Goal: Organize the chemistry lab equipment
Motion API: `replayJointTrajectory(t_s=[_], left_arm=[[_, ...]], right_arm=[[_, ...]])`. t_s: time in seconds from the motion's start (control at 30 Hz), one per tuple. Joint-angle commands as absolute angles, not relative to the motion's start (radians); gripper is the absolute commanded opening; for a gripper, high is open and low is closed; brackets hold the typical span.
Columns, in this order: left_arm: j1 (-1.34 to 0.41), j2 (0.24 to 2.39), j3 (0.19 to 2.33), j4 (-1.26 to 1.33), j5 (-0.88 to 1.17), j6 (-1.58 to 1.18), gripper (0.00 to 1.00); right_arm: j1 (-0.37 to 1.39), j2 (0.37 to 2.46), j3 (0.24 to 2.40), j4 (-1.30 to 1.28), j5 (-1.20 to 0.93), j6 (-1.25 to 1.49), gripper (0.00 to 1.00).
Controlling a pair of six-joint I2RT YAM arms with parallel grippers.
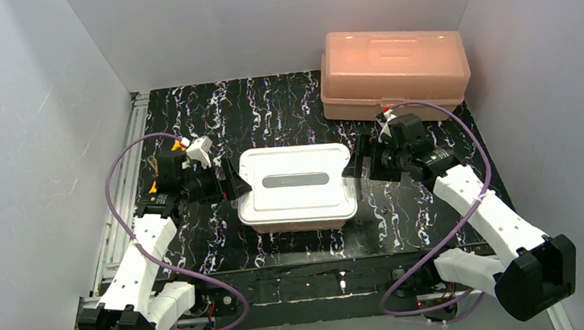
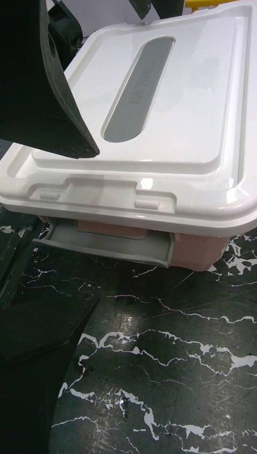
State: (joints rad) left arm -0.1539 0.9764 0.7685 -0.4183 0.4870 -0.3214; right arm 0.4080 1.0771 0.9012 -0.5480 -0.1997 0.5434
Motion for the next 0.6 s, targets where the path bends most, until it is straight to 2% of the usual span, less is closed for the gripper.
replayJointTrajectory(t_s=[0.0, 0.4, 0.57], left_arm=[[-0.158, 0.975, 0.74, -0.346, 0.57, -0.304, 0.98], [-0.158, 1.029, 0.688, -0.274, 0.691, -0.316, 0.98], [-0.158, 1.057, 0.736, -0.283, 0.691, -0.327, 0.88]], right_arm=[[0.411, 1.063, 0.93, -0.573, -0.206, 0.534, 0.98], [0.412, 1.051, 0.856, -0.489, -0.29, 0.649, 0.98], [0.412, 1.052, 0.861, -0.484, -0.288, 0.651, 0.98]])
